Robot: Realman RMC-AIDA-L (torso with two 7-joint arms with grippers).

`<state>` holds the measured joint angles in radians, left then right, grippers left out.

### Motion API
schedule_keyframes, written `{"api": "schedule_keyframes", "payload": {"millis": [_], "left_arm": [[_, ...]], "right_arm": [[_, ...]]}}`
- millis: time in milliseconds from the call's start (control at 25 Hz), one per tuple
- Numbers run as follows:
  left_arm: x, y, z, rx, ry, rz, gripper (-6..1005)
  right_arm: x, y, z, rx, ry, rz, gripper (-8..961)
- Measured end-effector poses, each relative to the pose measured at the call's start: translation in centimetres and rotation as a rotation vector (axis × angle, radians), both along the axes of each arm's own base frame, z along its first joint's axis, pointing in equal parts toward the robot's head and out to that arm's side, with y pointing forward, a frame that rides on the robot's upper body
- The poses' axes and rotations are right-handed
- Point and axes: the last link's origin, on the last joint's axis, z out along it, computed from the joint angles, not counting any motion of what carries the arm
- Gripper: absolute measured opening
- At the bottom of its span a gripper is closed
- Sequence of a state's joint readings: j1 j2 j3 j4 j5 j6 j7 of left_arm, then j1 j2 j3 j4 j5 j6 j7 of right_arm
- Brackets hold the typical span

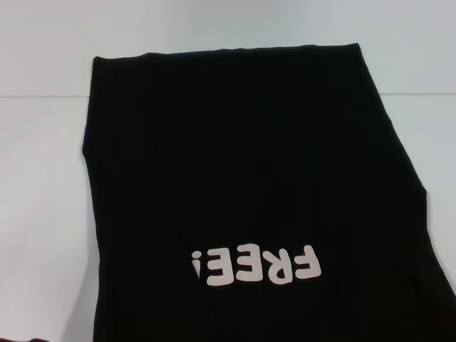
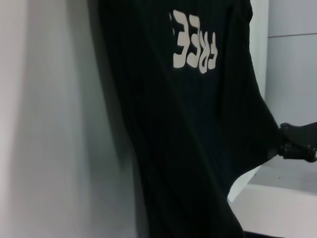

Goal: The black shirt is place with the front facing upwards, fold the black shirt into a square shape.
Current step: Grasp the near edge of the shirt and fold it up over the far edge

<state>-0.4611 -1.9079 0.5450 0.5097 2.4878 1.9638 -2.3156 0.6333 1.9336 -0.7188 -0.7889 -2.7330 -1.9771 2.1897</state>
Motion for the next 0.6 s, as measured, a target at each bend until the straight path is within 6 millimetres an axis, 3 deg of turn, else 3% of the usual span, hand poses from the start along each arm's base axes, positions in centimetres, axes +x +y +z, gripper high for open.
{"api": "schedule_keyframes", "payload": {"millis": [160,280,600], "left_arm": [[0.1,0.7,0.4,0.061,-0.018,-0.002,23],[0.8,2.4,1.2,0.171,-0.067,-0.002,23],[1.0,7.0,4.0,0.558,-0.172,0.117,24]], "right_arm": [[0.1,0.2,-0.8,0.012,0.034,0.005,34],[0.1,0.9,-0.9,0.077,0.068,-0.008,34],[0.5,3.5,3.6,0.484,0.360,-0.121,36]]}}
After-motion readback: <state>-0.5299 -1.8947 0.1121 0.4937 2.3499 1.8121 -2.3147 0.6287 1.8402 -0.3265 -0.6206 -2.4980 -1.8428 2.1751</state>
